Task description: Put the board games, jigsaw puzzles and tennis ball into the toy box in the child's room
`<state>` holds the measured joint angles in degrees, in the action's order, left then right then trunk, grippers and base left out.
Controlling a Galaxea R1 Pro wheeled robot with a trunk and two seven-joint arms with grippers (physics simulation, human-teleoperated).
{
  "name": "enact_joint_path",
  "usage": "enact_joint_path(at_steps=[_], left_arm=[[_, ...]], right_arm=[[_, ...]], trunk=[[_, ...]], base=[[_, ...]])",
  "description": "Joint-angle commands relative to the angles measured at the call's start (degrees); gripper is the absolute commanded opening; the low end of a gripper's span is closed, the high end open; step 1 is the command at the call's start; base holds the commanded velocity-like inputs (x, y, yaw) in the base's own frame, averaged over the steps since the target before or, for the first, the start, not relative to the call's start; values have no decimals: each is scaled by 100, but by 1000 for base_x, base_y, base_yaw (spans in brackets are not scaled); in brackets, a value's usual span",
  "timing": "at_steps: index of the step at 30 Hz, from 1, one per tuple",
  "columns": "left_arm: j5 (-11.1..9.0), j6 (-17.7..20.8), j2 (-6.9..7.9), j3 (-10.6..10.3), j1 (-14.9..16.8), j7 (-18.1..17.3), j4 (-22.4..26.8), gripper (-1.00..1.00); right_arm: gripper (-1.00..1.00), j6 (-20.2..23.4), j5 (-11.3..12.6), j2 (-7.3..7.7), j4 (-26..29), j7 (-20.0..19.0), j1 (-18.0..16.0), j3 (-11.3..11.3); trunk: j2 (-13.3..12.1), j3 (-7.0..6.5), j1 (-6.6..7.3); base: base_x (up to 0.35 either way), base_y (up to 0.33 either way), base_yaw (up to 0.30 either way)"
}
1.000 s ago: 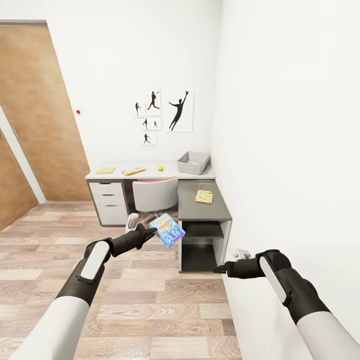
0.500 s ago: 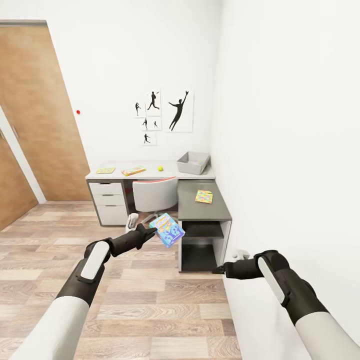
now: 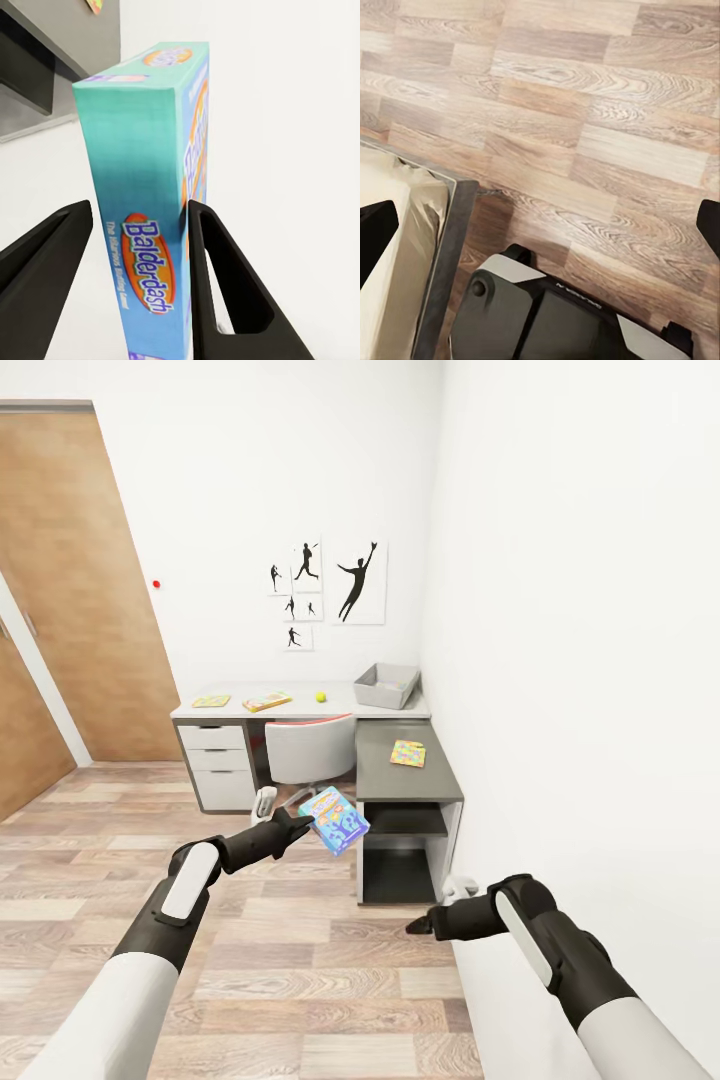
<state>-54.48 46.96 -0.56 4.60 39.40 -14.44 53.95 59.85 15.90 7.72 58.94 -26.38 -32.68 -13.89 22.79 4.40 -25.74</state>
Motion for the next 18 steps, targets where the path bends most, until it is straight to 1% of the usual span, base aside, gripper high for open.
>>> enact_joint_path(at_steps=[1, 7, 18], left_arm=[[13, 39, -6, 23, 6, -24, -2, -100], [25, 33, 1, 20, 6, -25, -7, -100], [21, 32, 3, 22, 5, -31, -8, -100]], right_arm=[[100, 15, -16, 4, 4, -23, -5, -15], [100, 15, -23, 2, 4, -18, -2, -32], [100, 15, -26, 1, 4, -17, -1, -34]], trunk=[[13, 13, -4], [13, 13, -4], [13, 13, -4]], base=[[61, 0, 0], [248, 0, 0], [319, 0, 0]])
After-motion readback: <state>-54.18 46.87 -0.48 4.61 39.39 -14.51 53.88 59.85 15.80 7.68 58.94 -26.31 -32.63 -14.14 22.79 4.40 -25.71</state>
